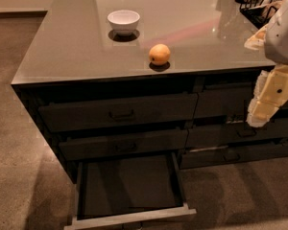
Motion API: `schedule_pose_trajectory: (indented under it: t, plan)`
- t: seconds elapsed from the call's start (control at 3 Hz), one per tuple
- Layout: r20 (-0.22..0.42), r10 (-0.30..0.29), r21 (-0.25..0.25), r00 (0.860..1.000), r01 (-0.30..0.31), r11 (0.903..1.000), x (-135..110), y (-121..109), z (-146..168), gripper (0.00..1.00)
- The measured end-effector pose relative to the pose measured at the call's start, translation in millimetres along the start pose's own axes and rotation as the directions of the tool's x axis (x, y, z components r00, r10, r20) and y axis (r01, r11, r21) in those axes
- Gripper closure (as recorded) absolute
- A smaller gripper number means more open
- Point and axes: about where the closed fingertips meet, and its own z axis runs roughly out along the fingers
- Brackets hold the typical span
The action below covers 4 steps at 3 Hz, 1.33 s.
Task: Place orange into bottom drawer
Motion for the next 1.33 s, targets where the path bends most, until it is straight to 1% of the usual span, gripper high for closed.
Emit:
schedule_pose_trajectory:
  t: [0.33,0.67,1.0,1.33]
  plan:
    - [0.0,0.0,0.0,1.0,0.0,1.0,-0.1,-0.1,0.0,0.0]
    - [0.037,-0.01,0.064,0.999,0.007,0.9979,-18.0,-37.6,3.1,0.0]
    - [0.109,-0.039,0.159,0.993,0.021,0.987,-50.4,-103.5,4.3,0.0]
    - [0.244,-0.029,0.225,0.969,-0.027,0.9739,-81.9,-169.1,7.7,0.0]
